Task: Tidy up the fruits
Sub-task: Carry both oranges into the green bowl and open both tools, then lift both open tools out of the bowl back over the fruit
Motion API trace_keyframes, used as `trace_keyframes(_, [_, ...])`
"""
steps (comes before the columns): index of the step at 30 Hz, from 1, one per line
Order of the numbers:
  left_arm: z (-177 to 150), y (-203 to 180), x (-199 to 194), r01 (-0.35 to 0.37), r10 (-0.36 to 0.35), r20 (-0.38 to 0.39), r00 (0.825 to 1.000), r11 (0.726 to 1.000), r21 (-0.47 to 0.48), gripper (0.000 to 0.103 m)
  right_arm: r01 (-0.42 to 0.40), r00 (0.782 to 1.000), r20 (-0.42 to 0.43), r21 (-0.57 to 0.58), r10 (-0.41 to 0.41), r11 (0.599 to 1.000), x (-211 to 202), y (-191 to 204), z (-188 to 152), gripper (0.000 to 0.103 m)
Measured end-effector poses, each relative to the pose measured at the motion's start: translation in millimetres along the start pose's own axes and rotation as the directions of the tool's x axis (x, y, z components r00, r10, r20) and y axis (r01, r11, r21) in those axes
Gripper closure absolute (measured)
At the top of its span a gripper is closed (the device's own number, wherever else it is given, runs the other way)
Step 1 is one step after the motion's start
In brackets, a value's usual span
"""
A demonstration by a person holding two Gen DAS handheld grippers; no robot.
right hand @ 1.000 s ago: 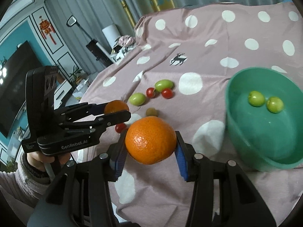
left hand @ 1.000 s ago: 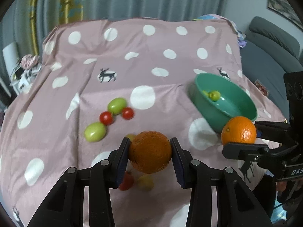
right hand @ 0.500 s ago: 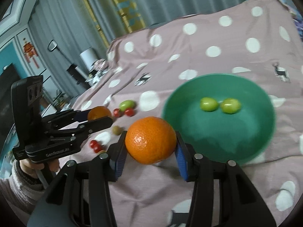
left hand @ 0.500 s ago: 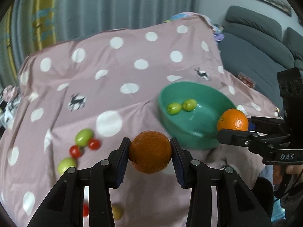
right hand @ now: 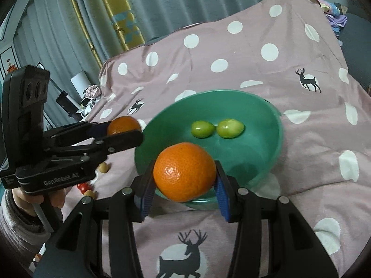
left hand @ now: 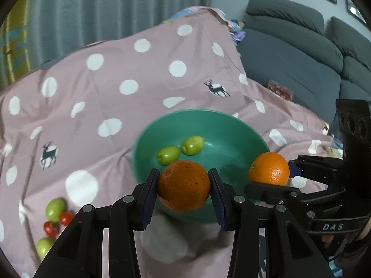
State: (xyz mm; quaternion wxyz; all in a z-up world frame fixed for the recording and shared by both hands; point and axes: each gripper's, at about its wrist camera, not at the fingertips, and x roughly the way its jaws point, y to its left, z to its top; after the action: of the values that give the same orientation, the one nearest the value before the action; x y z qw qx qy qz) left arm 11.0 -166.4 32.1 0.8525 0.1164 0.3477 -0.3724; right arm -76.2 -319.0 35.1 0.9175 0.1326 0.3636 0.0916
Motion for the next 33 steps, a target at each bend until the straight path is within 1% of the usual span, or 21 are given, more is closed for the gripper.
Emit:
trace_keyframes(4, [-4.4,-4.2,16.6,0.002,-0.002,-0.041,0.999,1.000,0.000,0.060,0.022,1.000,-0.012,-0.016,-0.022,1.000,5.2,-4.2,-1.3,0.055])
trace_keyframes(8, [-9.7,-3.8,23.7,-0.001,0.000,-0.069,0.998,1.000,-0.008,0.060,0.022,1.000,-0.014,-0.023,-0.022,0.999,7.5,-6.1,-0.5,0.054])
trace_keyframes(13, [-7.5,-1.6,16.2,-0.002,0.001,-0.042,0.999,1.000,-0.014,0.060,0.028,1.000,0.002,-0.019,-0.028,0.999,4.1,-5.7,-2.6,0.052])
trace_keyframes(14, [-7.1,-1.1,13.6,-0.008,0.007,-0.036,0.999,1.000,-0.012,0.060,0.024,1.000,0.007,-0.011,-0.024,1.000,2.6,-5.8,-2.6,0.048])
trace_keyframes(15, [-6.6,0.6,9.5,-0.012,0.012,-0.026,1.000,1.000,-0.016,0.056,0.023,1.000,0.013,-0.005,-0.023,1.000,0.5,-6.2,-2.1,0.045])
trace_keyframes(16, [-6.2,2.7,5.3,-0.014,0.014,-0.016,1.000,1.000,-0.023,0.047,0.024,1.000,0.021,-0.003,-0.024,1.000,-1.7,-6.1,-1.1,0.044])
trace_keyframes(17, [-6.3,6.4,-0.8,-0.018,0.018,-0.003,1.000,0.999,-0.037,0.040,0.025,0.999,0.027,-0.001,-0.025,1.000,-4.1,-5.9,-0.5,0.044])
trace_keyframes(18, [-7.0,12.4,-9.2,-0.026,0.026,0.015,1.000,0.998,-0.057,0.031,0.026,0.999,0.034,0.001,-0.026,1.000,-7.0,-6.4,0.3,0.043])
trace_keyframes(20, [-9.8,22.7,-22.0,-0.036,0.039,0.032,0.999,0.996,-0.084,0.030,0.023,0.998,0.050,0.009,-0.024,1.000,-13.6,-6.5,1.9,0.042])
trace_keyframes(23, [-20.4,45.0,-45.2,-0.078,0.084,0.046,0.995,0.988,-0.135,0.030,0.025,0.997,0.069,0.017,-0.026,1.000,-22.8,-6.2,2.6,0.039])
trace_keyframes(26, [-36.1,68.5,-69.0,-0.153,0.162,0.039,0.986,0.972,-0.181,0.030,0.019,0.997,0.077,0.017,-0.020,1.000,-29.1,-2.3,1.6,0.038])
trace_keyframes(30, [-65.0,103.2,-104.4,-0.256,0.268,0.009,0.963,0.931,-0.258,0.030,-0.009,0.997,0.081,0.006,0.008,1.000,-33.5,7.1,0.5,0.038])
trace_keyframes(33, [-86.1,123.3,-127.8,-0.331,0.341,-0.023,0.940,0.892,-0.308,0.030,-0.022,0.996,0.080,-0.011,0.023,1.000,-34.8,15.9,0.4,0.038])
